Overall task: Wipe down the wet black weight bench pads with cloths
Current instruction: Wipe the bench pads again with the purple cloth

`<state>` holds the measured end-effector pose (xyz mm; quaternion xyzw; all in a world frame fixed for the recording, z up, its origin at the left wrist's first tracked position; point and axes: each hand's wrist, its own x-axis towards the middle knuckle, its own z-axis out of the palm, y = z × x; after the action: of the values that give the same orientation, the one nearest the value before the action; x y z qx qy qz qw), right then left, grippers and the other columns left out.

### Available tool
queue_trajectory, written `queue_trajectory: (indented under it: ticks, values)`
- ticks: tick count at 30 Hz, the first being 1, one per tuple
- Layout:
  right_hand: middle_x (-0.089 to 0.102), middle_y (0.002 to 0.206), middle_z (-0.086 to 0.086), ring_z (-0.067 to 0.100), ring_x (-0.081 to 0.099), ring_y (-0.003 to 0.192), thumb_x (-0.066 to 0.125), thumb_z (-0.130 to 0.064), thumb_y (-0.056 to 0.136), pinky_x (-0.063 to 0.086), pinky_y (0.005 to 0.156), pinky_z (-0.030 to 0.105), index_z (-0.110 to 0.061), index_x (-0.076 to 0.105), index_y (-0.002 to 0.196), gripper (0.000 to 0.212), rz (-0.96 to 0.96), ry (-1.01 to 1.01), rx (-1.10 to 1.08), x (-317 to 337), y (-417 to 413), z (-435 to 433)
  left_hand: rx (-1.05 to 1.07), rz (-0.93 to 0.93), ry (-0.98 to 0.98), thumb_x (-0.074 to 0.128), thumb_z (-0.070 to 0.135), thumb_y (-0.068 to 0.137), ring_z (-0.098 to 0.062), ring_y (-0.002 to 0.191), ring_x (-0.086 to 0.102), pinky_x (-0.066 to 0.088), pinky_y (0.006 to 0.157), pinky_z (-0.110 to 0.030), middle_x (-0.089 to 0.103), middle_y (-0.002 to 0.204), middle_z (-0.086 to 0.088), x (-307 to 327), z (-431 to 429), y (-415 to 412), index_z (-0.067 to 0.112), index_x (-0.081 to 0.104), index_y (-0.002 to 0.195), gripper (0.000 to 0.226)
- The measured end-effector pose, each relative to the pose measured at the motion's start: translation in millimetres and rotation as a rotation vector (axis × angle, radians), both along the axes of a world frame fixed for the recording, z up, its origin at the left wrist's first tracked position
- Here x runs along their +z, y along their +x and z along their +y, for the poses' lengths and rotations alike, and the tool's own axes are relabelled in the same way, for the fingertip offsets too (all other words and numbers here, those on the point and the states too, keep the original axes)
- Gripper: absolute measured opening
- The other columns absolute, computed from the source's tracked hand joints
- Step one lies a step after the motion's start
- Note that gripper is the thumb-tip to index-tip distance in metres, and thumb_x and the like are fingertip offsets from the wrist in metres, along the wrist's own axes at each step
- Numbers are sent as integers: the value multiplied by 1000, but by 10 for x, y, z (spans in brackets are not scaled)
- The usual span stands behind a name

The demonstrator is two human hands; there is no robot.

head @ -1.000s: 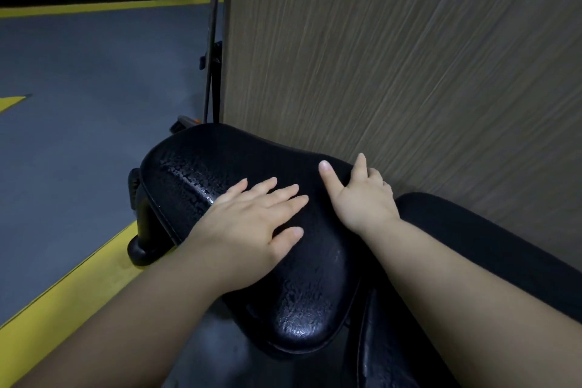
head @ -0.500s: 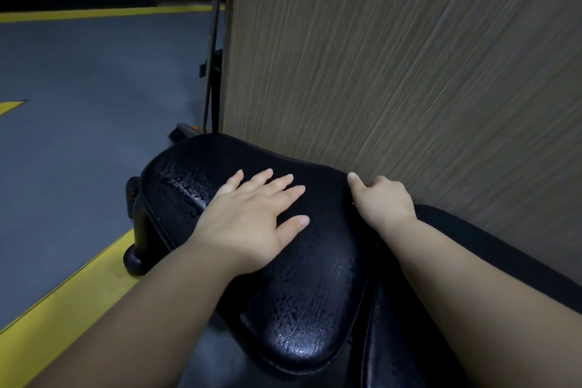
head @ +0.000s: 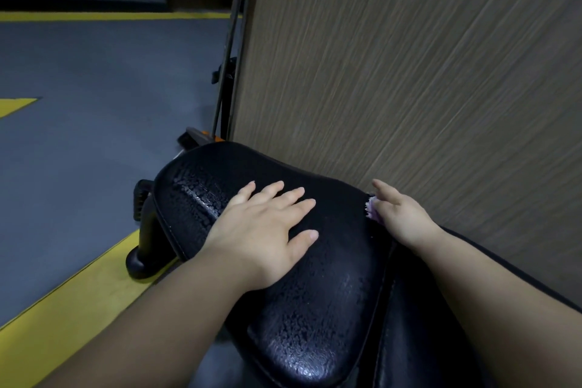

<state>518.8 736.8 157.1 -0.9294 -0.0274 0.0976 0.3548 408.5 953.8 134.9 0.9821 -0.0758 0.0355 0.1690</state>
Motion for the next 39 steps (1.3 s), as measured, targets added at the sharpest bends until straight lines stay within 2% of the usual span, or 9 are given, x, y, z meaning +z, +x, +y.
queue_trajectory:
  ticks: [3,6,11,14,17,19,22,28,39]
  values:
    - [61,90,-15,6,61,92,39,-20,100,41,93,14,-19,37,146,46,-6,-90,40,-58,183,117,1,-2,2,19,60,99,-4,148,-7,-9,120,-37,3,161,22,-16,3,9,43,12,153,57]
    - [65,110,-4,18,53,119,35,-25,100,33,108,31,-20,36,146,47,4,-256,125,-70,424,303,8,-3,0,20,60,99,-4,148,-7,-9,120,-37,4,161,22,-20,4,19,43,13,153,57]
    - [47,143,9,25,41,132,32,-26,103,29,109,32,-10,31,148,48,-6,-461,361,13,572,878,17,2,15,21,59,99,-4,148,-6,-8,120,-37,5,161,22,-1,0,35,43,15,152,56]
    - [47,139,11,28,37,129,28,-27,104,32,103,34,-14,57,122,37,-73,-553,423,18,550,1034,24,3,10,22,59,99,-4,148,-5,-8,120,-37,6,161,22,2,5,36,42,16,152,56]
    - [58,125,7,23,46,119,25,-41,101,33,90,31,-29,62,94,39,-48,-558,382,-40,581,820,55,3,0,23,60,98,-5,148,-6,-9,120,-37,6,161,20,-2,4,27,41,16,153,58]
    - [60,125,2,21,49,120,27,-47,100,32,95,31,-23,62,110,44,-11,-465,293,-56,551,584,80,8,-7,22,62,97,-5,148,-7,-10,120,-37,5,161,20,-7,2,20,41,15,153,60]
    - [61,124,1,20,50,121,31,-45,101,29,94,24,-23,61,108,38,18,-375,222,-54,462,207,100,12,-11,22,64,96,-6,149,-8,-11,120,-39,4,161,19,-14,-3,21,41,13,153,62]
    - [55,137,2,20,44,130,24,-39,104,25,106,25,-16,62,125,49,97,-457,147,-19,411,10,106,11,-12,21,64,96,-8,149,-9,-10,120,-41,3,162,19,-20,-2,27,40,13,153,63]
    - [51,140,10,25,44,130,20,-28,106,29,108,32,-9,54,131,47,47,-622,492,43,627,1284,102,-30,-46,24,62,96,-10,149,-7,-11,120,-41,7,162,16,-50,18,26,36,17,153,63]
